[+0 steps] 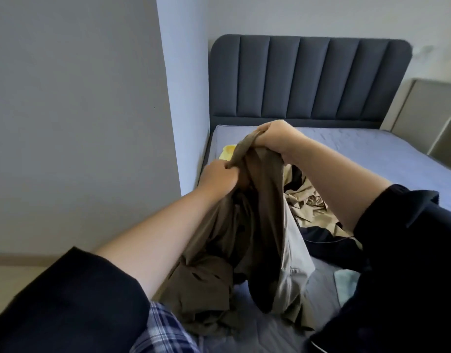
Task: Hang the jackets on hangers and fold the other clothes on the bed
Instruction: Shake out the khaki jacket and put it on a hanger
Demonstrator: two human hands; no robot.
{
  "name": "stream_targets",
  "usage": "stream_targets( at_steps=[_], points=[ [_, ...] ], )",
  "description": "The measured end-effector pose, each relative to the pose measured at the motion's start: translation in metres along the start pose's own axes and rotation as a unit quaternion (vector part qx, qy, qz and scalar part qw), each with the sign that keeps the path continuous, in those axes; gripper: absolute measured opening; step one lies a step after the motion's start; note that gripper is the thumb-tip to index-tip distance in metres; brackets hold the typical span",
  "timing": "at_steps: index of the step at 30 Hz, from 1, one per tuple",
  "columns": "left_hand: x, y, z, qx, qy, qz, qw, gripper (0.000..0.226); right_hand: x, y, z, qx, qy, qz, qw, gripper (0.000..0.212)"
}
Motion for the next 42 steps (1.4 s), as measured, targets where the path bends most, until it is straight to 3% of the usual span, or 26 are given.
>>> stream_targets(
  at_steps=[2, 4, 6, 8, 11, 13, 15, 17, 19, 20, 22, 24, 26, 28, 31, 33, 36, 39, 41, 42],
  points=[
    [-0.008, -0.017, 0.004, 0.041, -0.034, -0.014, 0.998, 0.028, 0.013, -0.004, -0.004, 0.016, -0.008, -0.201, 0.979, 0.011],
    [-0.019, -0.028, 0.008, 0.005, -0.057, -0.093, 0.994, 0.023, 0.035, -0.005, -0.005, 0.059, 0.004, -0.331, 0.942, 0.015],
    [-0.028, -0.031, 0.007, -0.051, -0.079, -0.185, 0.978, 0.023, 0.056, -0.007, -0.004, 0.115, 0.003, -0.376, 0.919, 0.015],
    [-0.036, -0.036, 0.005, -0.042, -0.095, -0.241, 0.965, 0.023, 0.072, -0.012, 0.001, 0.160, 0.020, -0.423, 0.892, 0.015],
    [-0.050, -0.049, -0.001, -0.025, -0.144, -0.279, 0.949, 0.014, 0.096, -0.031, 0.003, 0.178, 0.127, -0.461, 0.860, 0.017],
    [-0.063, -0.055, -0.007, -0.082, -0.212, -0.277, 0.934, 0.021, 0.109, -0.044, 0.004, 0.159, 0.203, -0.400, 0.879, 0.013],
    [-0.072, -0.052, -0.012, -0.159, -0.253, -0.287, 0.910, 0.032, 0.105, -0.051, 0.010, 0.126, 0.213, -0.304, 0.920, 0.013],
    [-0.076, -0.045, -0.016, -0.214, -0.276, -0.299, 0.888, 0.036, 0.086, -0.048, 0.024, 0.143, 0.150, -0.171, 0.963, 0.021],
    [-0.079, -0.037, -0.020, -0.252, -0.290, -0.293, 0.876, 0.030, 0.059, -0.036, 0.037, 0.193, 0.043, -0.099, 0.975, 0.020],
    [-0.080, -0.034, -0.022, -0.267, -0.289, -0.290, 0.872, 0.027, 0.045, -0.024, 0.041, 0.188, -0.005, -0.091, 0.978, 0.018],
    [-0.084, -0.027, -0.026, -0.284, -0.275, -0.315, 0.863, 0.028, 0.027, 0.008, 0.046, 0.087, -0.058, -0.088, 0.991, 0.058],
    [-0.092, -0.020, -0.029, -0.275, -0.256, -0.378, 0.846, 0.037, 0.033, 0.045, 0.046, -0.044, -0.035, -0.103, 0.993, 0.088],
    [-0.102, -0.013, -0.030, -0.247, -0.239, -0.463, 0.817, 0.047, 0.057, 0.076, 0.041, -0.089, 0.000, -0.158, 0.983, 0.081],
    [-0.113, -0.011, -0.027, -0.214, -0.211, -0.506, 0.809, 0.050, 0.090, 0.093, 0.032, -0.057, 0.026, -0.185, 0.981, 0.055],
    [-0.126, -0.012, -0.027, -0.190, -0.203, -0.478, 0.833, 0.041, 0.138, 0.102, 0.013, -0.005, 0.092, -0.182, 0.979, 0.019],
    [-0.132, -0.011, -0.029, -0.176, -0.214, -0.458, 0.845, 0.022, 0.170, 0.105, -0.004, -0.016, 0.170, -0.192, 0.966, 0.021],
    [-0.139, -0.005, -0.025, -0.146, -0.195, -0.323, 0.914, 0.037, 0.205, 0.118, -0.031, -0.168, 0.294, -0.300, 0.892, 0.048],
    [-0.141, 0.004, -0.022, -0.076, -0.173, -0.123, 0.974, 0.046, 0.229, 0.131, -0.056, -0.338, 0.402, -0.274, 0.806, 0.069],
    [-0.142, 0.008, -0.020, -0.037, -0.169, -0.025, 0.985, 0.043, 0.242, 0.137, -0.068, -0.372, 0.457, -0.197, 0.783, 0.065],
    [-0.143, 0.011, -0.020, -0.026, -0.164, 0.006, 0.986, 0.040, 0.248, 0.140, -0.071, -0.361, 0.456, -0.148, 0.800, 0.054]
  ],
)
Point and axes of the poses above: each hand's wrist, its own z-axis towards the middle knuckle, its own y-axis out of the palm, x = y × z, the point moved 2 cm from there along z, towards the middle knuckle, and after that the axes turned 10 degrees about -x, right-handed, at the moved point
